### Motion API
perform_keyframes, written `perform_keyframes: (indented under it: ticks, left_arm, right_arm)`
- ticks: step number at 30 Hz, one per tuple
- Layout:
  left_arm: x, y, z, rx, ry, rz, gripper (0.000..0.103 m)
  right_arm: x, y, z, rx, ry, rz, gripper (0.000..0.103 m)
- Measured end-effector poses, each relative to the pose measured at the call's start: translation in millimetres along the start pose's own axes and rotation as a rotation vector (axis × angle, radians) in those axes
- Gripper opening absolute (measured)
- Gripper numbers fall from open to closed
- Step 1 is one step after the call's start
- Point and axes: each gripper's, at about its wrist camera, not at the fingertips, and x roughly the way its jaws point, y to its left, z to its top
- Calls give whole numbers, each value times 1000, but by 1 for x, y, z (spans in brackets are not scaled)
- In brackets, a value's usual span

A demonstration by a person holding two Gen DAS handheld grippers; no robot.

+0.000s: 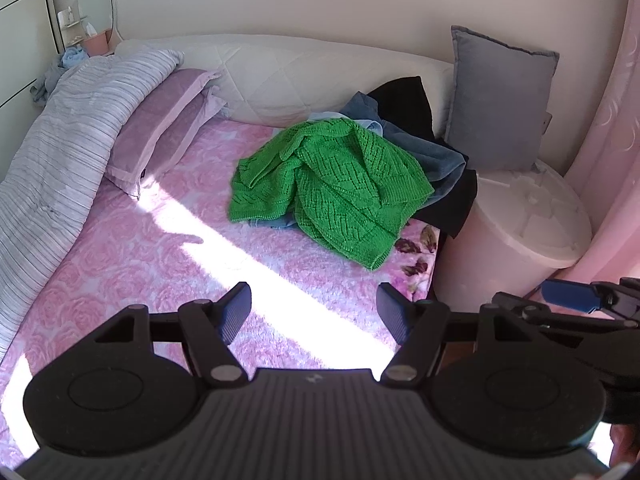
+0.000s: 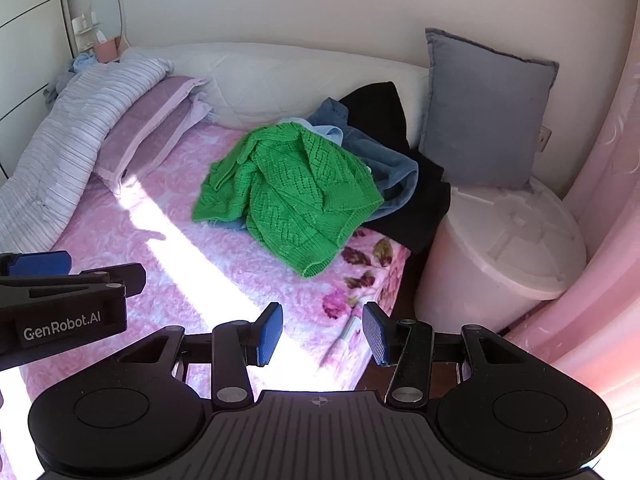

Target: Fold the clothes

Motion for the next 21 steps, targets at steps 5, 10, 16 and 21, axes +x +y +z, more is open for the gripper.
perform_keyframes:
  ticks: [5,10,16,21]
  left_arm:
    - [0,5,-2,-1,0,-8,66]
    - [-1,12,-4,-8,3,-13,66]
    - [1,22,-3,-19,8,-16,66]
    - [5,32,-4,-41,15,-23,66]
  right_arm:
    - [-2,5,-2,-4,-1,-10,48]
    - [-3,12,-6,-10,-3,-14,48]
    - [-3,21,-3,-12,-1,-17,48]
    - [2,30,1,-28,6,-14,48]
